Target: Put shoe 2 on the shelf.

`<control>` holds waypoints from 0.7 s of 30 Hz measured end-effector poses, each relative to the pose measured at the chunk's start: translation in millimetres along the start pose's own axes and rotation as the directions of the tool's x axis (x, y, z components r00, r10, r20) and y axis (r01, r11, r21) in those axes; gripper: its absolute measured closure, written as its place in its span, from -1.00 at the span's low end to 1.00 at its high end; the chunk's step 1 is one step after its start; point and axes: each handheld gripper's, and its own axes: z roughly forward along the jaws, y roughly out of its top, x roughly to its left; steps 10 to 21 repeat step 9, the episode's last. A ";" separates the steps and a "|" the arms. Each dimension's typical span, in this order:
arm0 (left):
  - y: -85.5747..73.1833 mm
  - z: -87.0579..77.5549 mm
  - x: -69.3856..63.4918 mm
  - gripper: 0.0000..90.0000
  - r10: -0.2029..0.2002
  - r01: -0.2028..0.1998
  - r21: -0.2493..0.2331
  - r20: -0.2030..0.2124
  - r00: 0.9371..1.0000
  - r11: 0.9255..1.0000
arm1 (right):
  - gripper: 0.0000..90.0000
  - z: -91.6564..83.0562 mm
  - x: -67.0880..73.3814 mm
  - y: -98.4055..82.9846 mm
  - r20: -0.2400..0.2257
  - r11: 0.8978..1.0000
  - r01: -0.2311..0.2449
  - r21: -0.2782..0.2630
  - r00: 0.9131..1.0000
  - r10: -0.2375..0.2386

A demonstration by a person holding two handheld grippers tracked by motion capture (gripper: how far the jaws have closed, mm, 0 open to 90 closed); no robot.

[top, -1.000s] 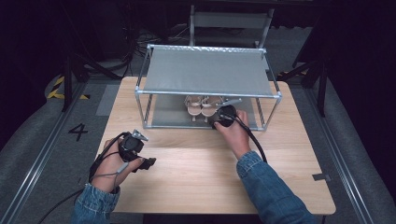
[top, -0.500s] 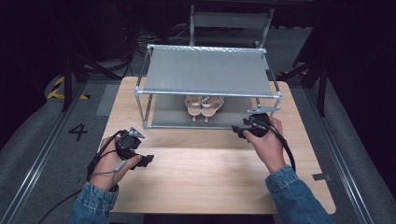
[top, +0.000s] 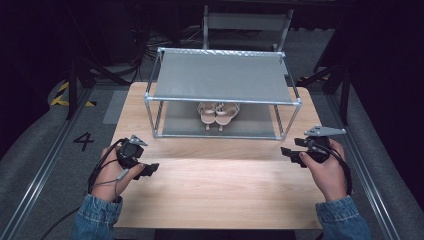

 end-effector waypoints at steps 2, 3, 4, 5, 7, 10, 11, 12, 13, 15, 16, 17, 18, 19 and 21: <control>-2.3 0.0 3.5 -0.53 -0.016 0.016 0.007 -0.010 1.000 1.000 | -0.29 -2.4 -6.7 -4.4 0.006 1.000 -0.010 0.012 1.000 0.010; -3.8 0.2 6.1 -0.53 -0.024 0.024 0.011 -0.023 0.999 1.000 | -0.30 -3.1 -11.3 -6.8 0.012 1.000 -0.004 0.025 1.000 0.004; -5.1 0.7 8.0 -0.54 -0.026 0.026 0.014 -0.037 0.999 1.000 | -0.31 -3.6 -17.1 -10.7 0.020 0.999 -0.015 0.034 1.000 0.014; -6.2 1.0 8.6 -0.54 -0.038 0.039 0.017 -0.037 0.999 0.999 | -0.32 -3.0 -22.0 -14.7 0.032 0.999 -0.024 0.046 0.999 0.023; -7.8 1.4 12.0 -0.55 -0.035 0.036 0.011 -0.044 0.998 0.999 | -0.33 -1.4 -30.1 -22.6 0.051 0.996 -0.038 0.076 0.998 0.034; -8.3 1.6 13.5 -0.56 -0.044 0.044 0.001 -0.040 0.998 0.999 | -0.34 -0.7 -34.4 -27.7 0.062 0.995 -0.040 0.092 0.997 0.034; -8.3 1.6 13.5 -0.56 -0.044 0.044 0.001 -0.040 0.998 0.999 | -0.34 -0.7 -34.4 -27.7 0.062 0.995 -0.040 0.092 0.997 0.034; -8.3 1.6 13.5 -0.56 -0.044 0.044 0.001 -0.040 0.998 0.999 | -0.34 -0.7 -34.4 -27.7 0.062 0.995 -0.040 0.092 0.997 0.034; -8.3 1.6 13.5 -0.56 -0.044 0.044 0.001 -0.040 0.998 0.999 | -0.34 -0.7 -34.4 -27.7 0.062 0.995 -0.040 0.092 0.997 0.034; -8.3 1.6 13.5 -0.56 -0.044 0.044 0.001 -0.040 0.998 0.999 | -0.34 -0.7 -34.4 -27.7 0.062 0.995 -0.040 0.092 0.997 0.034; -8.3 1.6 13.5 -0.56 -0.044 0.044 0.001 -0.040 0.998 0.999 | -0.34 -0.7 -34.4 -27.7 0.062 0.995 -0.040 0.092 0.997 0.034; -8.3 1.6 13.5 -0.56 -0.044 0.044 0.001 -0.040 0.998 0.999 | -0.34 -0.7 -34.4 -27.7 0.062 0.995 -0.040 0.092 0.997 0.034; -8.3 1.6 13.5 -0.56 -0.044 0.044 0.001 -0.040 0.998 0.999 | -0.34 -0.7 -34.4 -27.7 0.062 0.995 -0.040 0.092 0.997 0.034; -8.3 1.6 13.5 -0.56 -0.044 0.044 0.001 -0.040 0.998 0.999 | -0.34 -0.7 -34.4 -27.7 0.062 0.995 -0.040 0.092 0.997 0.034; -8.3 1.6 13.5 -0.56 -0.044 0.044 0.001 -0.040 0.998 0.999 | -0.34 -0.7 -34.4 -27.7 0.062 0.995 -0.040 0.092 0.997 0.034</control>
